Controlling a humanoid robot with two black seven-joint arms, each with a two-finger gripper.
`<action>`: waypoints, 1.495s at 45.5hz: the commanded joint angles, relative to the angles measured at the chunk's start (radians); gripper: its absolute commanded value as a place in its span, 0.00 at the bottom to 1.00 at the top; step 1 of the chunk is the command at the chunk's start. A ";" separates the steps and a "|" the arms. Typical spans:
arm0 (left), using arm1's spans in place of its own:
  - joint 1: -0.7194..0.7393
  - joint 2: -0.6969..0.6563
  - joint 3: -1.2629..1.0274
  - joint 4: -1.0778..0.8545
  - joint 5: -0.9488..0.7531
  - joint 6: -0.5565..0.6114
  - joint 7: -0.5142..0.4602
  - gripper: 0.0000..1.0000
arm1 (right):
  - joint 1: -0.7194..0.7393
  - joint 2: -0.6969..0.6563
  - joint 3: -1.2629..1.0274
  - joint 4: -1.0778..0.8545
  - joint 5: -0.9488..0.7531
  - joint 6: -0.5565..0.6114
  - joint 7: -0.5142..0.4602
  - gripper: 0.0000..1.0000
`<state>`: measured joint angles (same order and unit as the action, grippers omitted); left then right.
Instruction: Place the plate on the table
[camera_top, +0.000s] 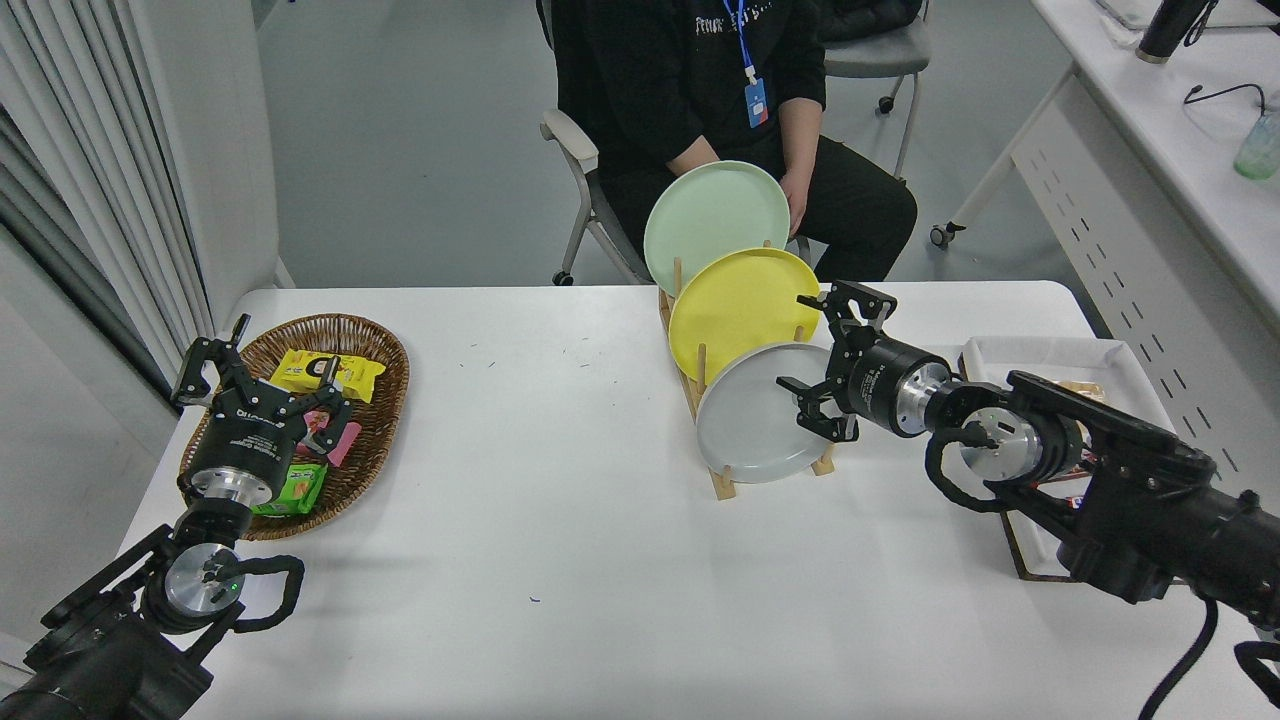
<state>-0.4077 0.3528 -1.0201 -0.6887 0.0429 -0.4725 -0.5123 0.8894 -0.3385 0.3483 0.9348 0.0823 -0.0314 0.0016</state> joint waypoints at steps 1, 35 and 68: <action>0.000 0.000 0.000 0.000 0.000 0.000 0.000 0.98 | 0.002 0.018 0.000 -0.011 -0.006 -0.001 0.000 0.81; 0.000 0.000 0.000 0.000 0.000 0.000 0.000 0.98 | -0.004 -0.002 -0.003 0.021 -0.007 0.008 -0.028 0.58; 0.000 0.000 0.000 0.000 0.000 0.000 0.000 0.98 | -0.007 -0.050 0.000 0.065 -0.030 0.004 -0.029 0.43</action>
<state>-0.4078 0.3528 -1.0201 -0.6887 0.0430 -0.4725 -0.5123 0.8823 -0.3808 0.3473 0.9974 0.0697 -0.0269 -0.0273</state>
